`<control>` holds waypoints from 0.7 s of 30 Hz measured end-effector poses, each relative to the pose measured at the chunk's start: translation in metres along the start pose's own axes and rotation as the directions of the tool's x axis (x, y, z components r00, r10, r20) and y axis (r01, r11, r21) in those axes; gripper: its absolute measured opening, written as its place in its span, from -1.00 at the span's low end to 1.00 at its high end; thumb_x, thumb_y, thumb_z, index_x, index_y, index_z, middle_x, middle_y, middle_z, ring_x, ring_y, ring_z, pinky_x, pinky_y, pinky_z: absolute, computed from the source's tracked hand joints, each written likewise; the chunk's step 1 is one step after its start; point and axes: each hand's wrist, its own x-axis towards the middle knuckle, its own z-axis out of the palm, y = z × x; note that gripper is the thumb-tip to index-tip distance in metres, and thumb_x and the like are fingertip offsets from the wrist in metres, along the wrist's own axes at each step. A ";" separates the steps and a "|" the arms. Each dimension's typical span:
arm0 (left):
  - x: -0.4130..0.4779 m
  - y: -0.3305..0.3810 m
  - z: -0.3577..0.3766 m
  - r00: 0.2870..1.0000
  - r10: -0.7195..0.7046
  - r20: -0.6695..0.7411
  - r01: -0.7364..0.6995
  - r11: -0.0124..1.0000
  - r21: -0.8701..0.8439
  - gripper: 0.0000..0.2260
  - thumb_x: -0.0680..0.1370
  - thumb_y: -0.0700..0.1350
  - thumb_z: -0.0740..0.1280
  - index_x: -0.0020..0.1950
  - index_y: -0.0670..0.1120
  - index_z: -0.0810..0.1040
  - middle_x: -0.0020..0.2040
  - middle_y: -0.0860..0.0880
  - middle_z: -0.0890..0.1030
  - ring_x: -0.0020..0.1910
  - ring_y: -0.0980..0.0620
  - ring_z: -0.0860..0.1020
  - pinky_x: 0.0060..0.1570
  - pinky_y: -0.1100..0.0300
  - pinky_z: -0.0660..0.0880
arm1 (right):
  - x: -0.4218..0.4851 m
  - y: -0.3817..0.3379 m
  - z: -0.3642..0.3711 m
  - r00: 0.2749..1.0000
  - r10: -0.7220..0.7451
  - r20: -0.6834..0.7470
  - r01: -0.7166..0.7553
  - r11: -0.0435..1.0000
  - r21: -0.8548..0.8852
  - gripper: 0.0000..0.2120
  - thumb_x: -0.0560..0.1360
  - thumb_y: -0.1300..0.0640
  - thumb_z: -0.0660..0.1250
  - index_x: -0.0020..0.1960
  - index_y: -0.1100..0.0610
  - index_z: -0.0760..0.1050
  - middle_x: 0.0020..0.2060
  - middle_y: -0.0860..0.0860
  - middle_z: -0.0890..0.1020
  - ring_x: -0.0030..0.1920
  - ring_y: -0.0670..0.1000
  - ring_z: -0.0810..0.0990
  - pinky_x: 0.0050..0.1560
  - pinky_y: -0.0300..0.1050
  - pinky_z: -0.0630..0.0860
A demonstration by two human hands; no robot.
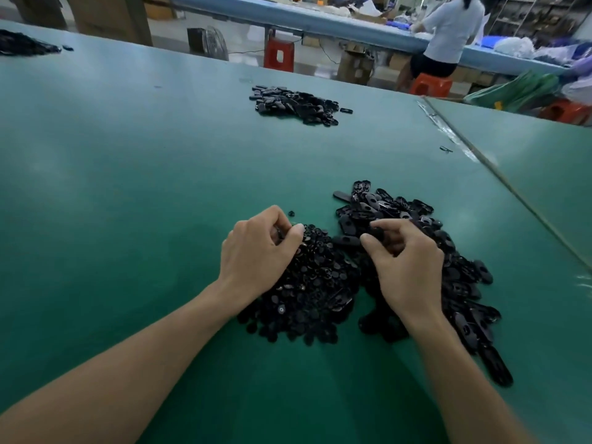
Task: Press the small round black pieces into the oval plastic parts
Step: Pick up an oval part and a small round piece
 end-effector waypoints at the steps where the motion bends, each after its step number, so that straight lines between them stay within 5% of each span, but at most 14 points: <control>1: -0.001 0.001 -0.001 1.000 0.015 0.000 -0.015 1.000 -0.008 -0.70 0.51 0.17 0.35 -0.34 0.09 0.38 -0.42 0.29 0.49 -0.42 0.18 0.45 -0.40 0.26 0.24 | -0.001 -0.003 0.005 1.000 0.008 0.028 -0.010 0.998 0.067 -0.82 0.46 0.13 0.53 -0.04 -0.09 0.60 -0.27 -0.21 0.64 -0.20 -0.25 0.63 -0.13 -0.46 0.50; 4: -0.004 0.005 -0.004 0.996 0.082 -0.026 -0.082 0.997 -0.010 -0.70 0.48 0.28 0.28 -0.28 0.10 0.47 -0.43 0.20 0.50 -0.40 0.17 0.48 -0.38 0.23 0.33 | -0.006 -0.012 0.023 0.988 0.096 0.120 -0.130 0.938 0.321 -0.86 0.48 0.17 0.52 -0.05 -0.05 0.65 -0.25 -0.07 0.71 -0.22 -0.09 0.70 -0.10 -0.21 0.61; 11: -0.010 0.010 -0.005 0.918 0.397 0.011 -0.397 0.918 0.020 -0.75 0.54 0.19 0.34 0.11 0.12 0.68 -0.17 0.26 0.61 -0.14 0.16 0.52 -0.29 0.08 0.57 | -0.017 -0.011 0.030 0.976 -0.008 0.217 -0.103 0.863 0.495 -0.82 0.54 0.29 0.40 0.00 0.02 0.65 -0.20 -0.04 0.73 -0.23 -0.08 0.69 -0.16 -0.29 0.58; 15: -0.006 0.007 -0.005 0.937 0.347 0.035 -0.344 0.935 -0.082 -0.79 0.52 0.17 0.36 0.09 0.16 0.65 -0.20 0.44 0.48 -0.10 0.20 0.55 -0.20 0.03 0.60 | -0.015 -0.012 0.030 0.969 -0.078 0.234 -0.028 0.908 0.418 -0.79 0.58 0.26 0.36 0.05 -0.03 0.65 -0.22 -0.07 0.72 -0.22 -0.04 0.69 -0.15 -0.27 0.58; 18: -0.002 0.004 -0.002 0.950 0.306 0.063 -0.297 0.947 -0.120 -0.82 0.53 0.10 0.40 0.09 0.13 0.69 -0.19 0.33 0.56 -0.11 0.16 0.56 -0.17 0.06 0.57 | -0.016 -0.008 0.029 0.976 -0.111 0.187 0.065 0.970 0.235 -0.81 0.60 0.17 0.36 0.17 -0.01 0.64 -0.25 -0.14 0.68 -0.21 -0.10 0.65 -0.14 -0.33 0.53; 21: 0.000 0.002 -0.001 0.974 0.225 -0.001 -0.222 0.962 -0.161 -0.85 0.57 -0.02 0.40 0.11 0.05 0.70 -0.11 0.21 0.62 -0.13 0.17 0.59 -0.14 0.30 0.50 | -0.017 -0.004 0.026 0.969 -0.186 0.162 0.192 0.981 -0.018 -0.78 0.58 0.15 0.40 0.21 0.06 0.64 -0.16 -0.18 0.61 -0.13 -0.14 0.56 -0.02 -0.19 0.55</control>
